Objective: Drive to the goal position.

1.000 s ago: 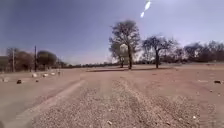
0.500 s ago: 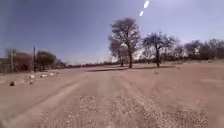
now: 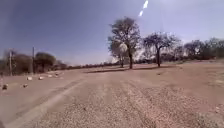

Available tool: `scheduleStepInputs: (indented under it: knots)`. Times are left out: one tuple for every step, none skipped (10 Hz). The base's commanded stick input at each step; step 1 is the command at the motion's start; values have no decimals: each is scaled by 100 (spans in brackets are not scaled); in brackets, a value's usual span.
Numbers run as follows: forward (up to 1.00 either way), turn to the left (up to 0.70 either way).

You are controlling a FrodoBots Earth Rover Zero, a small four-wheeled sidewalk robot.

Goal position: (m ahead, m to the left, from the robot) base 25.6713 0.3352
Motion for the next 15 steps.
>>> scheduleStepInputs:
  knots:
    - [85,0]
    - [85,0]
    - [85,0]
    - [85,0]
    - [85,0]
    - [85,0]
    - [85,0]
    - [85,0]
    - [85,0]
    - [85,0]
    - [85,0]
    - [85,0]
    - [85,0]
    - [85,0]
    - [85,0]
